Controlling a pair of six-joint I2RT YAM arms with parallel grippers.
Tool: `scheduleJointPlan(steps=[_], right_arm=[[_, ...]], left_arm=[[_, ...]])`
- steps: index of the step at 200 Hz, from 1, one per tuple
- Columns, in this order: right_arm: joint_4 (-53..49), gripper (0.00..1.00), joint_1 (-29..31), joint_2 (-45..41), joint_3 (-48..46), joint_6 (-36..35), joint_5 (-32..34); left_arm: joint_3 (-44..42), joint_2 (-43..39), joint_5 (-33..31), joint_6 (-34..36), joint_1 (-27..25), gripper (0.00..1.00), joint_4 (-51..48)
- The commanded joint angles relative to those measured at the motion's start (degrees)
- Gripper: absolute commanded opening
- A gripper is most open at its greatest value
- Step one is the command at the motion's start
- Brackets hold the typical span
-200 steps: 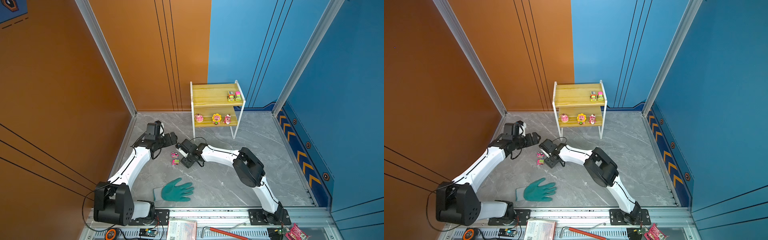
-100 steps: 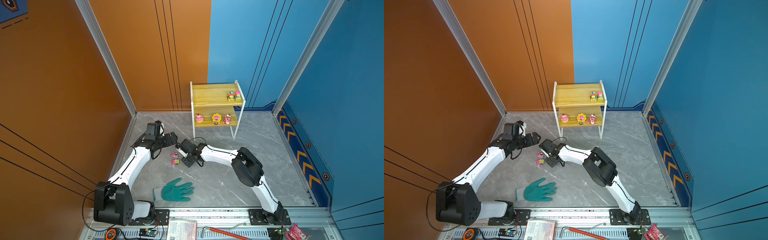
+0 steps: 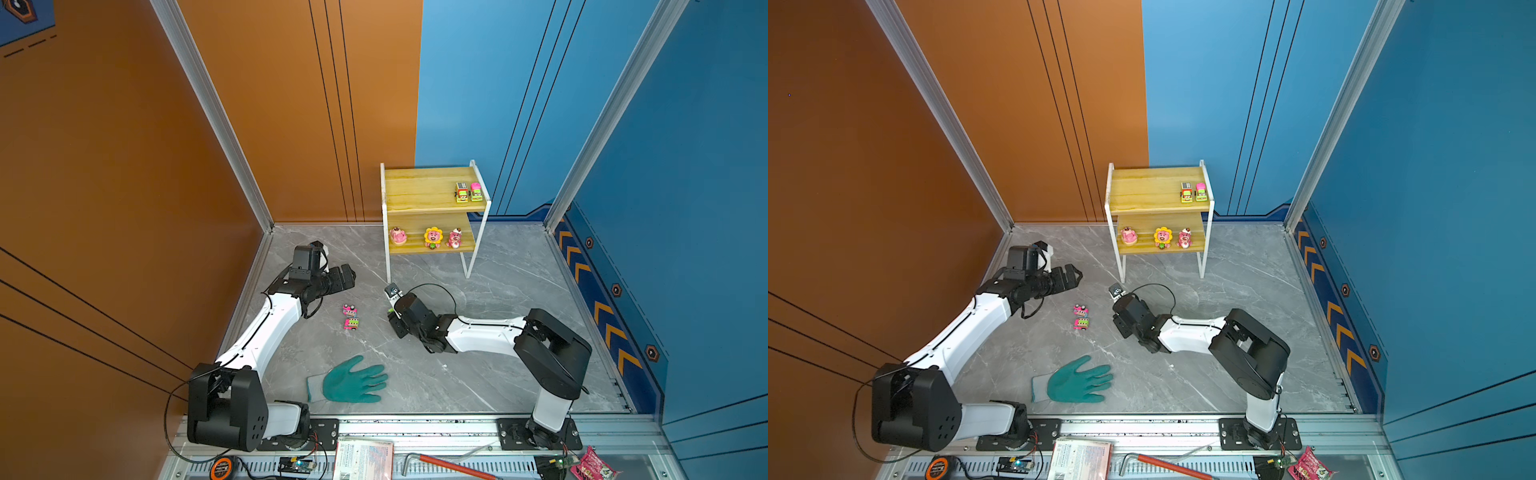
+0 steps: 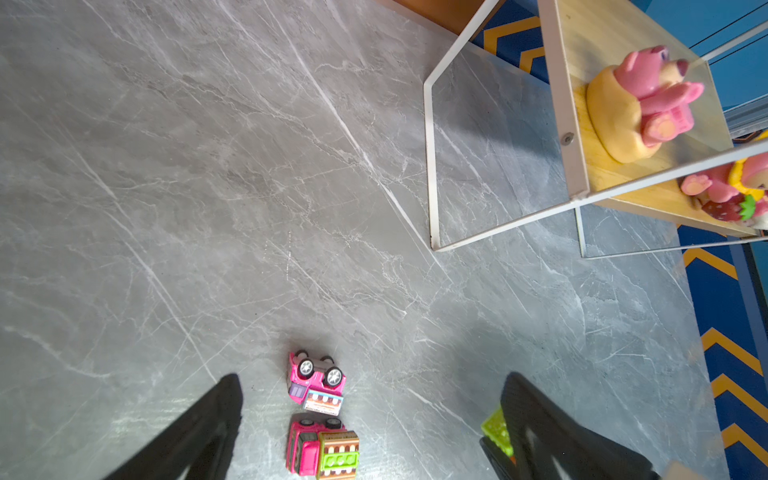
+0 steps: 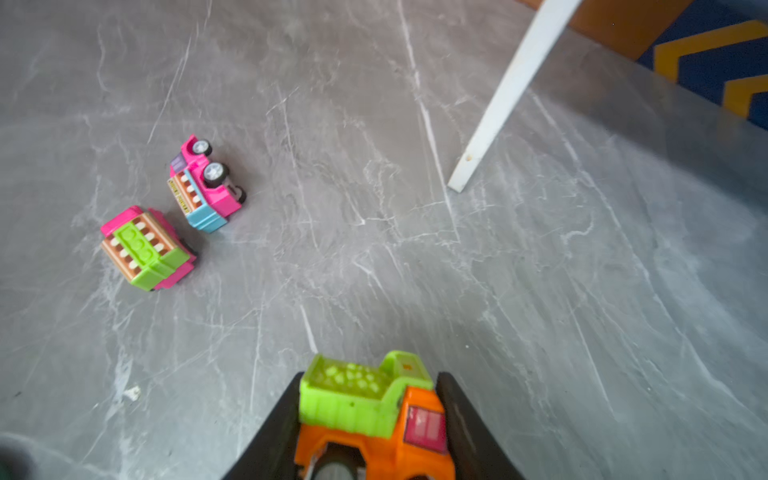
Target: Place and organize the plastic toys onto the shelf
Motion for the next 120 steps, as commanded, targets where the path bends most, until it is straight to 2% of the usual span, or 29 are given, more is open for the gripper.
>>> scheduleJointPlan(steps=[1, 22, 44, 120], right_arm=[[22.21, 0.44, 0.19, 0.29, -8.38, 2.82, 7.02], [34.15, 0.46, 0.28, 2.23, -13.33, 4.09, 9.41], [41.80, 0.47, 0.67, 4.54, -16.19, 4.97, 9.96], [54.01, 0.49, 4.88, 11.03, -21.90, 3.59, 14.67]], left_arm=[[1.24, -0.43, 0.61, -0.05, -0.89, 0.98, 0.18], [1.10, -0.63, 0.30, 0.04, -1.20, 0.98, 0.16], [1.06, -0.79, 0.14, 0.13, -1.46, 0.98, 0.14], [1.10, -1.24, 0.57, -0.27, -1.65, 0.98, 0.28]])
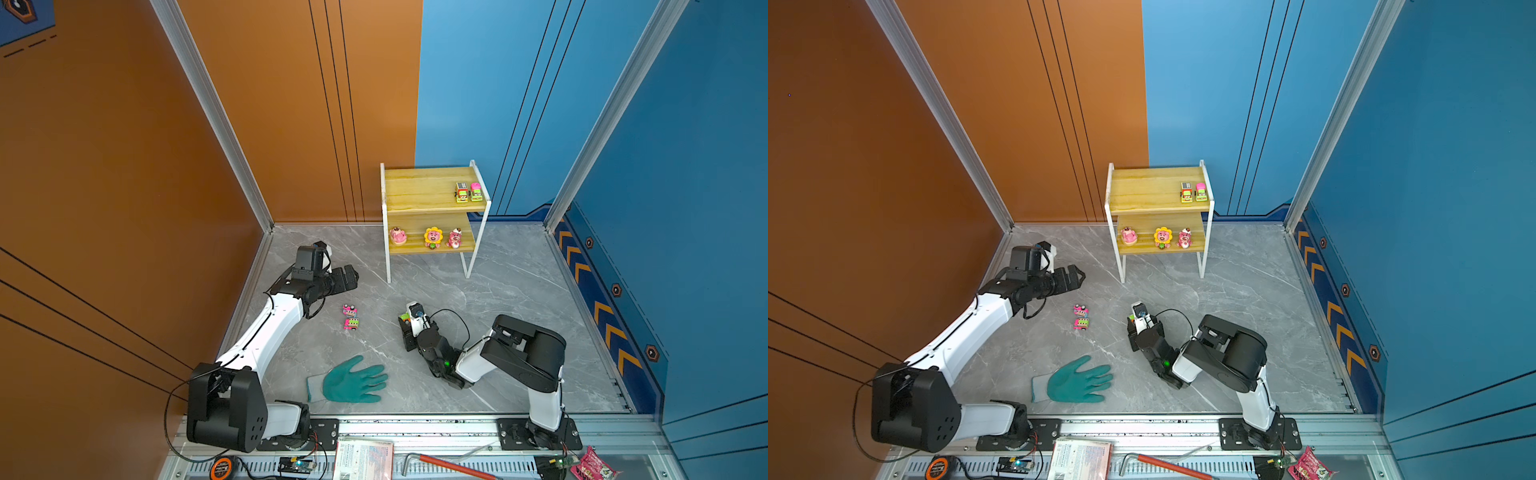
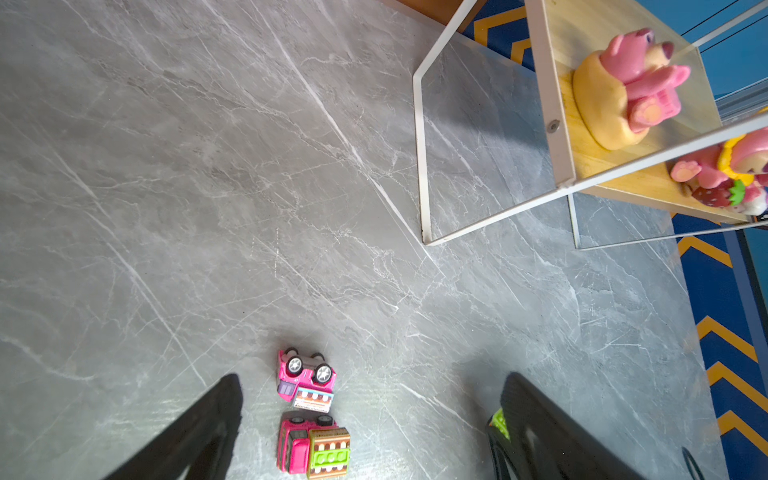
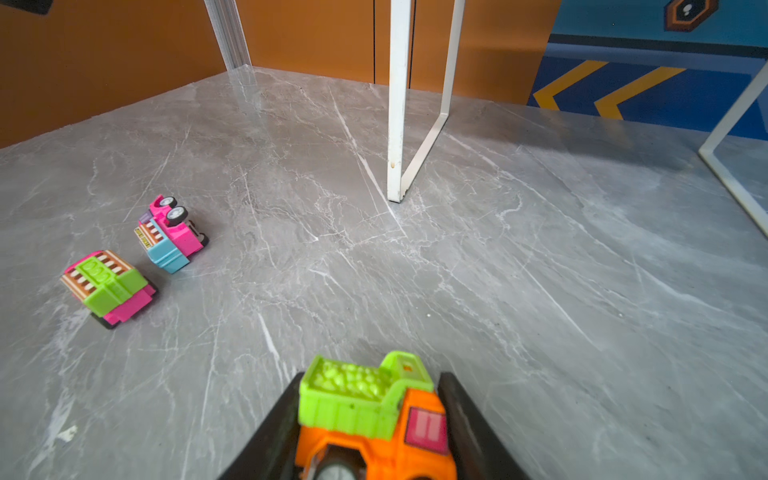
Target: Place and organize the plastic toys onto the shelf
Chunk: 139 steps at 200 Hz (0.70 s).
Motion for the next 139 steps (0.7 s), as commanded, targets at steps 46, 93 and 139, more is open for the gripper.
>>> scheduleJointPlan(steps=[46, 93, 139], right_arm=[[4.72, 0.50, 2.64, 1.54, -4.07, 0.38, 3.98], [4.61, 0.51, 3.14, 1.28, -7.47, 2.05, 3.10], [5.21, 0.59, 4.34, 0.51, -9.67, 1.99, 3.00]], left_arm=[[0.92, -1.37, 0.36, -0.27, -0.57, 0.98, 0.46], [0.70, -2.11, -0.39, 0.08, -0.78, 0.98, 0.44], [0.50, -2.44, -1.02, 0.26, -1.12, 0.98, 0.43]])
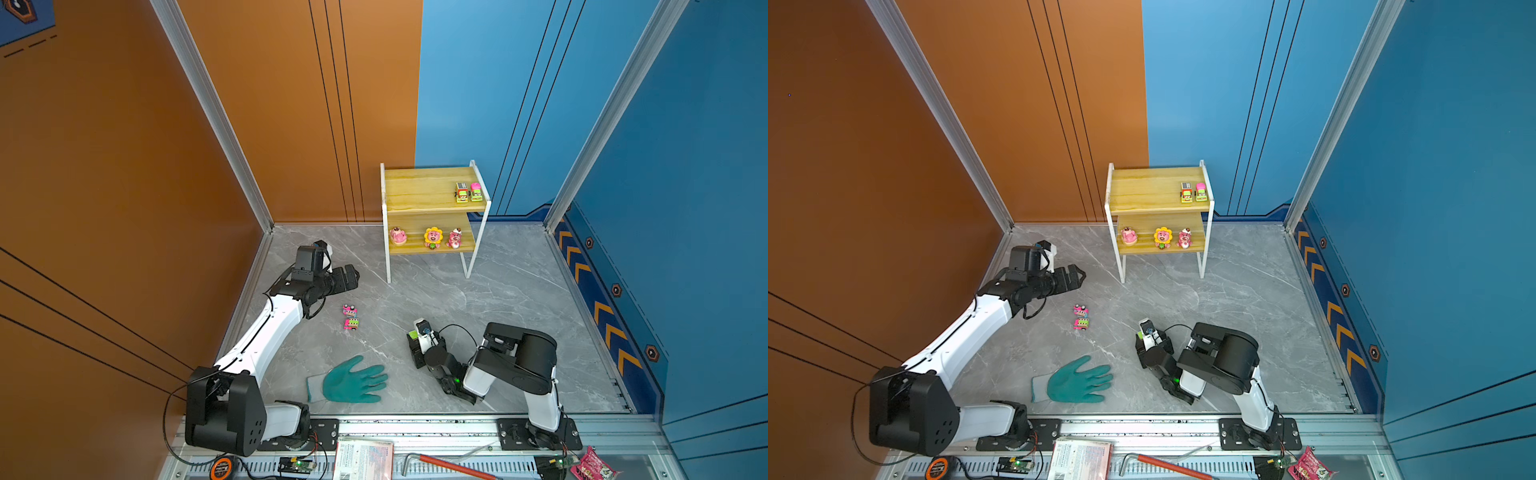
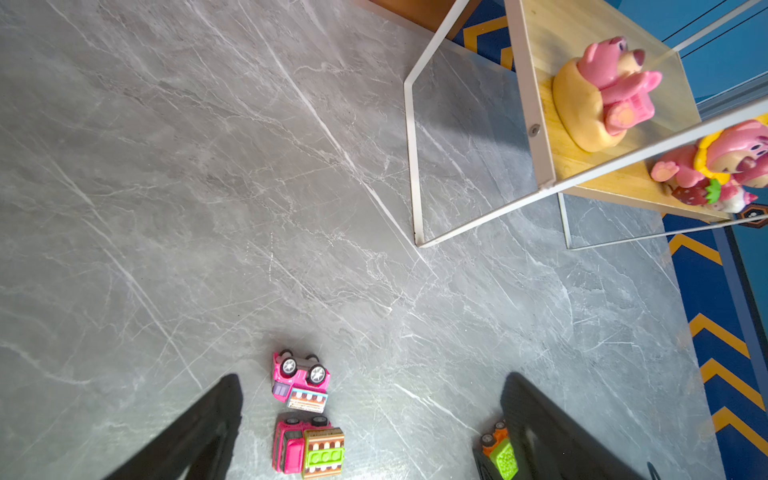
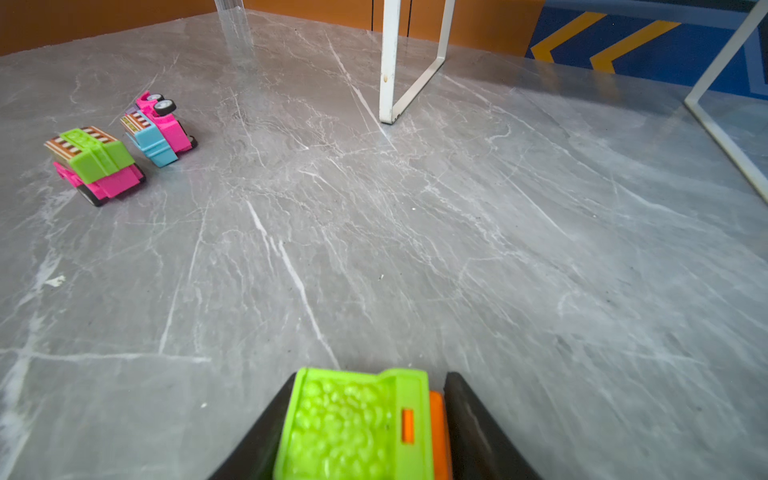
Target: Place and organize the plastic toys onto the shelf
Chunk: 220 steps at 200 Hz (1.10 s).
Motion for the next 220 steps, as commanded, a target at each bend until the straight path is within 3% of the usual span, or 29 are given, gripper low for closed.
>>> scheduleJointPlan(steps=[1, 46, 90, 175, 197, 220], right_arm=[[0.70, 0.59, 0.92, -0.85, -1.50, 0.85, 0.54], [0.57, 0.75, 1.97, -5.18, -3.67, 0.33, 0.44], [-8.27, 0.80, 1.10, -17.20, -4.30, -1.15, -3.61], [-52.29, 0.75, -8.53, -43.94, 3.20, -3.11, -19.59], [-59.50, 0.73, -13.30, -48.41, 2.81, -5.39, -26.51], [-63.61, 0.71, -14.20, -49.92, 2.45, -8.95, -26.52]], left_arm=[[0.54, -1.40, -0.91, 0.28, -0.59, 0.98, 0.27], [0.58, -1.17, -1.13, 0.48, -0.85, 0.98, 0.28], [0.36, -1.37, -1.53, 0.74, -0.99, 0.99, 0.27], [0.33, -1.72, -1.70, 1.44, -2.53, 0.99, 0.14], [0.39, -1.74, -1.79, 1.69, -3.43, 0.99, 0.00], [0.57, -1.31, -1.67, 1.86, -3.86, 0.99, -0.04]])
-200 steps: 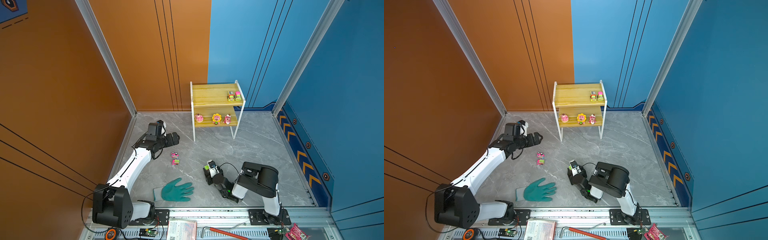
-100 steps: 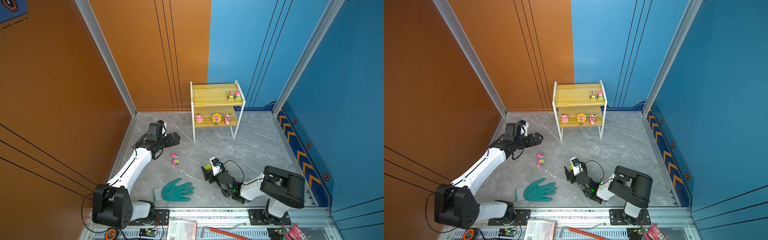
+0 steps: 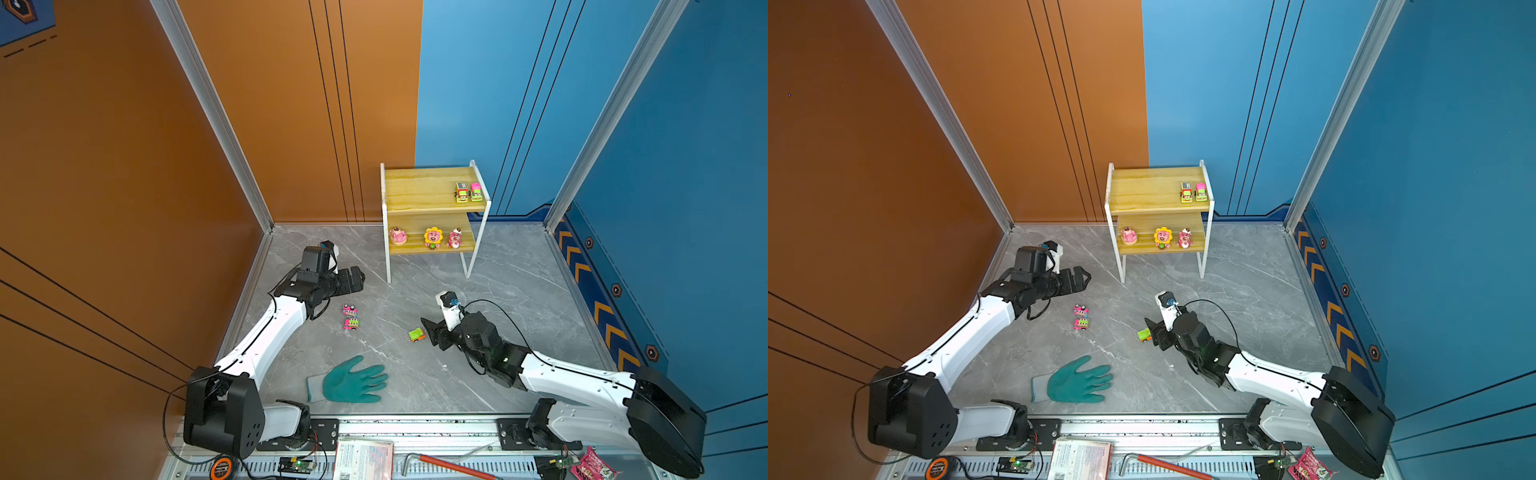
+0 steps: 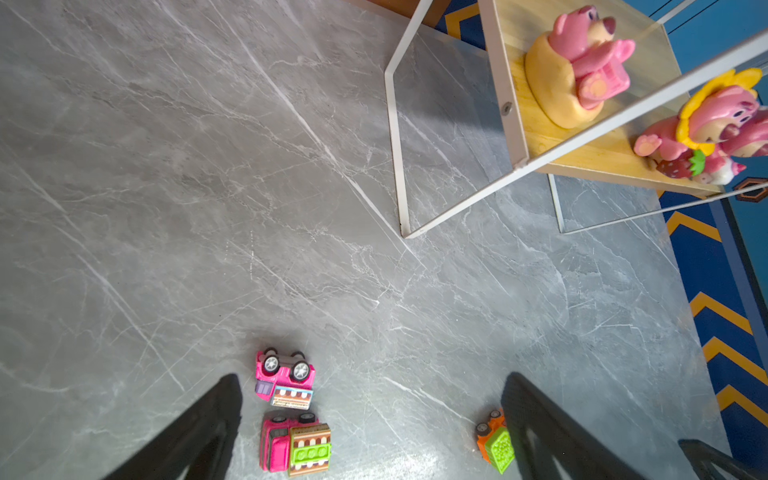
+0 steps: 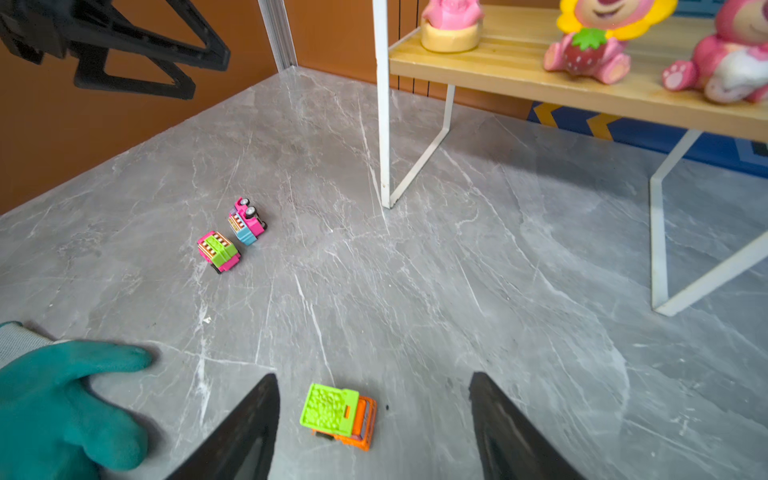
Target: Place and organize the plastic toys onto the shelf
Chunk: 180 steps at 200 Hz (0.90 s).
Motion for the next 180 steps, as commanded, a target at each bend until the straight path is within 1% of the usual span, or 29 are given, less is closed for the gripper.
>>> scheduleJointPlan(steps=[1, 19, 43, 110, 180], right_arm=[[-11.77, 0.71, -0.96, -1.42, -0.05, -4.78, -5.19], [-12.75, 0.71, -0.81, 0.25, 0.05, -6.70, -5.50], [-12.47, 0.71, 0.89, 4.67, 0.83, -8.39, -3.65], [-5.87, 0.72, 3.63, 18.49, 4.45, -10.24, -1.87], [-2.51, 0.71, 2.21, 29.40, 11.03, -10.51, -0.39]], left_arm=[[0.60, -1.06, -0.66, 1.20, -0.63, 0.99, -0.06], [0.69, -0.93, -0.74, 1.36, -0.60, 0.99, -0.17], [0.69, -0.83, -0.94, 1.49, -0.69, 0.99, -0.17], [0.95, -0.33, -1.21, 1.71, -0.34, 0.99, -0.34], [1.30, 0.44, -0.76, 1.45, 0.56, 0.99, -0.28]])
